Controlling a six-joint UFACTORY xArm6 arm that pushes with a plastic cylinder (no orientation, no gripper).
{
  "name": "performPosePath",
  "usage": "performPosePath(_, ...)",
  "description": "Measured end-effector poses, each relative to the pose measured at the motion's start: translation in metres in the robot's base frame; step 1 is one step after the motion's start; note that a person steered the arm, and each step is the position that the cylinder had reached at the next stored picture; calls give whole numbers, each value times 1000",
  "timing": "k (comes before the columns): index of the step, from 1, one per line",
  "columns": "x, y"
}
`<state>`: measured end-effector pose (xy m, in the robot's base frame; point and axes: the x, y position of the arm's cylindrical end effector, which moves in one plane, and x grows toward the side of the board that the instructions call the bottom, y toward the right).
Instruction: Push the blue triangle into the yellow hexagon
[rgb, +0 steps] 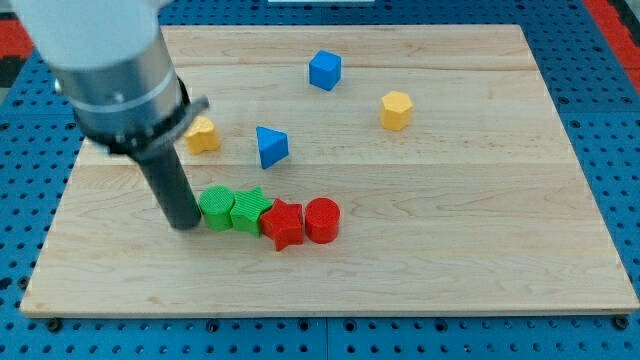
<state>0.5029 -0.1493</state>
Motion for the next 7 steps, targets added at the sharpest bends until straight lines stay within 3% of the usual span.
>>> performPosePath(1, -61, 5)
performPosePath(3, -116, 90)
performPosePath(4, -90, 95)
performPosePath(6, -120, 182)
performPosePath(7, -100, 230)
